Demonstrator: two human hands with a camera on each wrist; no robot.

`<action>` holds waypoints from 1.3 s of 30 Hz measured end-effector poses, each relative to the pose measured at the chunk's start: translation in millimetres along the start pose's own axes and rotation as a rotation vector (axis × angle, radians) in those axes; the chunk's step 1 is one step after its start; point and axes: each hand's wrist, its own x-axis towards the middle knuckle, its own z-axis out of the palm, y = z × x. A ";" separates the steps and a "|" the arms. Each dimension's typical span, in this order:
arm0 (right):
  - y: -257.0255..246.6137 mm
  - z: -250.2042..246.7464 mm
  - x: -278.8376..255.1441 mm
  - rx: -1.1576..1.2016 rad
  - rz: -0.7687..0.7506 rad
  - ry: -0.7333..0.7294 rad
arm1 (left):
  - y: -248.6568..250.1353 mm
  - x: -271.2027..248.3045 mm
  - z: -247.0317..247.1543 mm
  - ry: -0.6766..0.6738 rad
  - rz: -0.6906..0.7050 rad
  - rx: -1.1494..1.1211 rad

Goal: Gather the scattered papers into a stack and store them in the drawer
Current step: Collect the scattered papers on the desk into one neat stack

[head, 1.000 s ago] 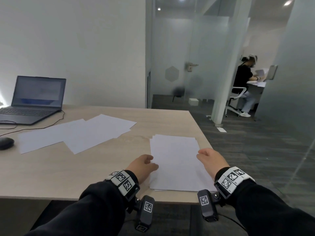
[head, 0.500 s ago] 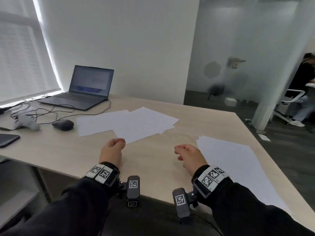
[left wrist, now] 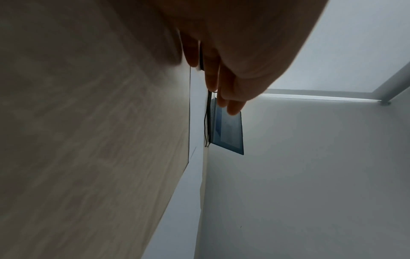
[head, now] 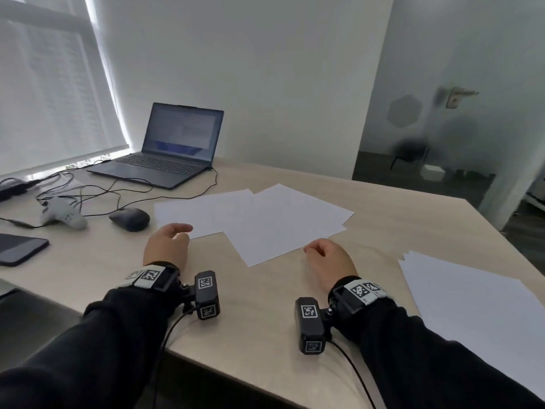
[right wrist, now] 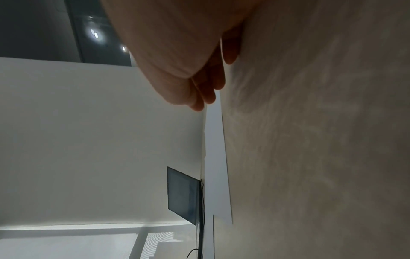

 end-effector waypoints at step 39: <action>10.1 -19.8 -13.0 -0.389 0.138 -0.029 | 7.3 -47.2 6.3 -0.355 0.057 0.707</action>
